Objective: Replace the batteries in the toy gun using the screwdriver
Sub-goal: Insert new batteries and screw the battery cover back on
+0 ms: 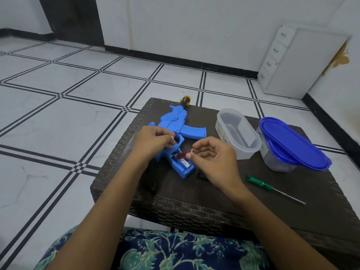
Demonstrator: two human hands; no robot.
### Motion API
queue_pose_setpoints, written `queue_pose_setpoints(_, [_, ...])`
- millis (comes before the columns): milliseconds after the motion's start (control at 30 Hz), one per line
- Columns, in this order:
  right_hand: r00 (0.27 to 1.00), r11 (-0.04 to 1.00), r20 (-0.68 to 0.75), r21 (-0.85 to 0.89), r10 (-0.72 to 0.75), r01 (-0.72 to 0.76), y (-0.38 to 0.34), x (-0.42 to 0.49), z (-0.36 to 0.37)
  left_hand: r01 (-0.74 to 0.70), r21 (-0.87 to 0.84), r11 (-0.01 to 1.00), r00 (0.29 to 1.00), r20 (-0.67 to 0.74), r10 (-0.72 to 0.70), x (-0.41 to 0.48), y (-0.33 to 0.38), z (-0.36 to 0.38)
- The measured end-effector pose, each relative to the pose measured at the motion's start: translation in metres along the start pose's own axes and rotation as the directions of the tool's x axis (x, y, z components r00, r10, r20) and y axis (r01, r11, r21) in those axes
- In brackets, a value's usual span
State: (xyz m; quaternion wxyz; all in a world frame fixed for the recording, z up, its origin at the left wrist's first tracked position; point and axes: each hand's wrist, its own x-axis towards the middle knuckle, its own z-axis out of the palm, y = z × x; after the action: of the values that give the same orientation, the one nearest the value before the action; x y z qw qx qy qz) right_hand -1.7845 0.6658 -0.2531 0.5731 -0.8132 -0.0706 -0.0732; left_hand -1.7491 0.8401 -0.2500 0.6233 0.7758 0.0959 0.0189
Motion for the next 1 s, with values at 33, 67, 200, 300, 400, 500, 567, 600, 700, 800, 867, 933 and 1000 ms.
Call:
queue_pose_setpoints(33, [0.999, 0.999, 0.005, -0.018, -0.032, 0.032, 0.001, -0.001, 0.002, 0.002, 0.002, 1.0, 1.0, 0.005, -0.002, 0.0, 0.0, 0.0])
queue_pose_setpoints(67, [0.998, 0.997, 0.006, -0.04, -0.061, 0.061, 0.002, -0.001, 0.004, 0.005, 0.004, 1.0, 1.0, 0.007, -0.005, 0.0, -0.001, 0.0])
queue_pose_setpoints(200, [0.981, 0.97, 0.025, -0.145, -0.193, 0.195, 0.005, 0.001, 0.01, 0.017, 0.01, 1.0, 1.0, 0.018, -0.017, 0.001, -0.001, 0.001])
queue_pose_setpoints(300, [0.957, 0.932, 0.025, -0.219, -0.289, 0.288, 0.009, 0.006, 0.014, 0.013, 0.008, 1.0, 1.0, 0.021, -0.013, 0.001, -0.002, 0.001])
queue_pose_setpoints(400, [0.937, 0.881, 0.073, -0.323, -0.342, 0.347, 0.013, 0.012, 0.02, 0.01, 0.018, 1.0, 1.0, 0.029, -0.01, 0.001, -0.003, 0.001])
queue_pose_setpoints(500, [0.932, 0.857, 0.181, -0.368, -0.315, 0.361, 0.016, 0.017, 0.023, 0.008, 0.017, 1.0, 0.999, 0.032, -0.008, 0.002, -0.004, 0.001])
queue_pose_setpoints(567, [0.907, 0.788, 0.298, -0.46, -0.297, 0.409, 0.017, 0.017, 0.025, 0.005, 0.014, 1.0, 0.999, 0.033, -0.005, 0.002, -0.004, 0.001])
queue_pose_setpoints(600, [0.902, 0.761, 0.331, -0.498, -0.277, 0.416, 0.015, 0.015, 0.024, 0.005, 0.014, 1.0, 0.999, 0.033, -0.006, 0.002, -0.004, 0.001])
queue_pose_setpoints(700, [0.896, 0.66, 0.411, -0.629, -0.167, 0.411, 0.005, 0.008, 0.02, 0.015, 0.008, 1.0, 0.999, 0.036, -0.015, 0.002, -0.004, 0.0])
queue_pose_setpoints(800, [0.874, 0.541, 0.474, -0.71, -0.105, 0.45, 0.0, 0.002, 0.016, 0.021, 0.013, 1.0, 0.999, 0.036, -0.021, 0.003, -0.005, -0.001])
queue_pose_setpoints(867, [0.879, 0.564, 0.471, -0.707, -0.076, 0.427, 0.002, 0.0, 0.014, 0.027, 0.018, 0.999, 0.999, 0.039, -0.027, 0.004, -0.005, 0.0])
queue_pose_setpoints(933, [0.888, 0.614, 0.452, -0.678, -0.084, 0.403, 0.006, 0.0, 0.014, 0.031, 0.017, 0.999, 0.999, 0.041, -0.032, 0.005, -0.006, 0.0])
queue_pose_setpoints(1000, [0.9, 0.645, 0.415, -0.654, -0.129, 0.395, 0.008, 0.0, 0.015, 0.03, 0.017, 0.999, 0.999, 0.038, -0.031, 0.005, -0.006, 0.001])
